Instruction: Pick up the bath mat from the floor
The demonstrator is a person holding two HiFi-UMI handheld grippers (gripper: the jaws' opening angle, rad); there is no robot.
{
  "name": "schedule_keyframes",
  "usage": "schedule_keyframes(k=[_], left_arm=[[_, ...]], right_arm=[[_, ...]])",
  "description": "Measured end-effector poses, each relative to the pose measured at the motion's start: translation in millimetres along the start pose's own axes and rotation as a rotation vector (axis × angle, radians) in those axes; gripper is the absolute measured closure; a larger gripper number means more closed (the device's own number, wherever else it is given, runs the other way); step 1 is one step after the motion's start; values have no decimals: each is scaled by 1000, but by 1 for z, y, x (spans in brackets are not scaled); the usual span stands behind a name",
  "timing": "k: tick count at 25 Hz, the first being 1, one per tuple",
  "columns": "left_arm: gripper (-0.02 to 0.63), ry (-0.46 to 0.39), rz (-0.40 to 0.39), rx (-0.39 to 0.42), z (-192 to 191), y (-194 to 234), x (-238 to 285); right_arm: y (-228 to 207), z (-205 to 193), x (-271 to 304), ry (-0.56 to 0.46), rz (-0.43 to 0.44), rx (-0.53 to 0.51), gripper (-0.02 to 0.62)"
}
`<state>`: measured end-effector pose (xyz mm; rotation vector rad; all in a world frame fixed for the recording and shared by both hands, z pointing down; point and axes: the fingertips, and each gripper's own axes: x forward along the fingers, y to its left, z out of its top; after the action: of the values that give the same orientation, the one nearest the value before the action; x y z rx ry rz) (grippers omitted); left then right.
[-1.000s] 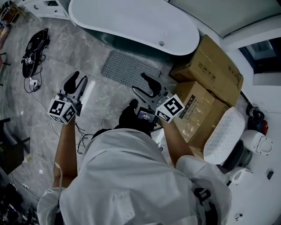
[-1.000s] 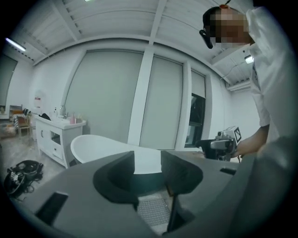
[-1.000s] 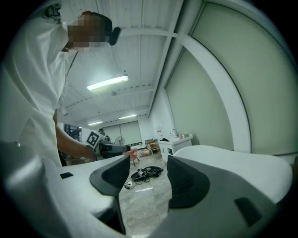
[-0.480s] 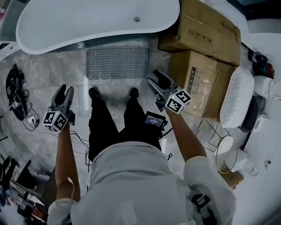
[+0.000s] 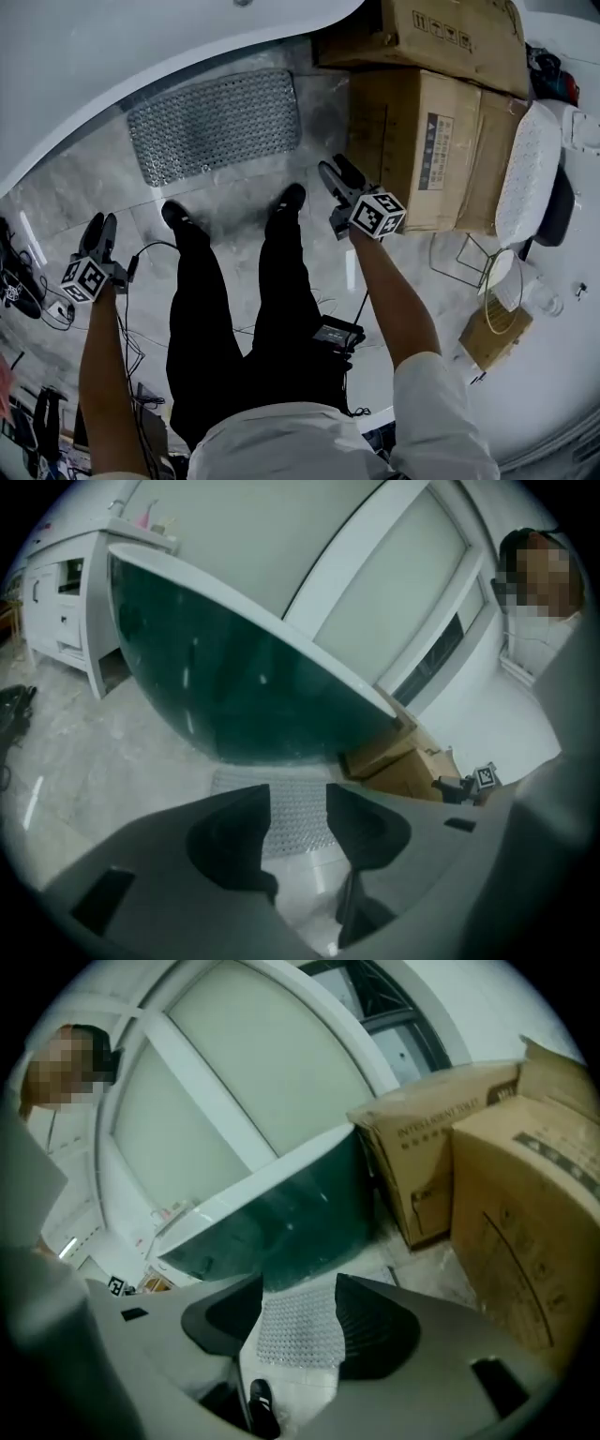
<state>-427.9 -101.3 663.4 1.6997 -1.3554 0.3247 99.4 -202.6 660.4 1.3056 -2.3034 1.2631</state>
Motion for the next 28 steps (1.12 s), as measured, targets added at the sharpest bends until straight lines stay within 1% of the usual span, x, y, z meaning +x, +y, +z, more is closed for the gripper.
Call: schedule_keyframes(k=[2,4,6,8,10,13,15,18,21,24,28], left_arm=[[416,52,23,-7,-27,29,32],[411,81,30,-21,-47,52,61],[401,90,28,-41,-62,70,90],[396,100,35,-51,-77,85,115],[396,112,40,-57,-93,102,140],[390,126,39,-52,-115,126,177],[385,157,55,-40,-135,143,195],[374,217,84,-10,-164,174,228],[350,246,140,-2,-186,211,258],[337,256,192,-1,-199,247,283],[316,280,222,29,-205,280,312]], right_arm=[[-45,-31,21,35,-50,62,334],[-79,-62,43,85,-60,96,334],[-104,-95,66,182,-48,73,333],[-125,-126,88,289,-36,11,333],[-144,-143,112,339,-35,-41,333],[-171,-152,151,336,-44,-96,333],[-190,-161,173,329,-49,-129,333],[-230,-176,198,295,-86,-130,333],[-267,-188,216,270,-128,-139,333],[-289,-205,234,295,-121,-177,331],[-312,-222,263,331,-111,-234,311]])
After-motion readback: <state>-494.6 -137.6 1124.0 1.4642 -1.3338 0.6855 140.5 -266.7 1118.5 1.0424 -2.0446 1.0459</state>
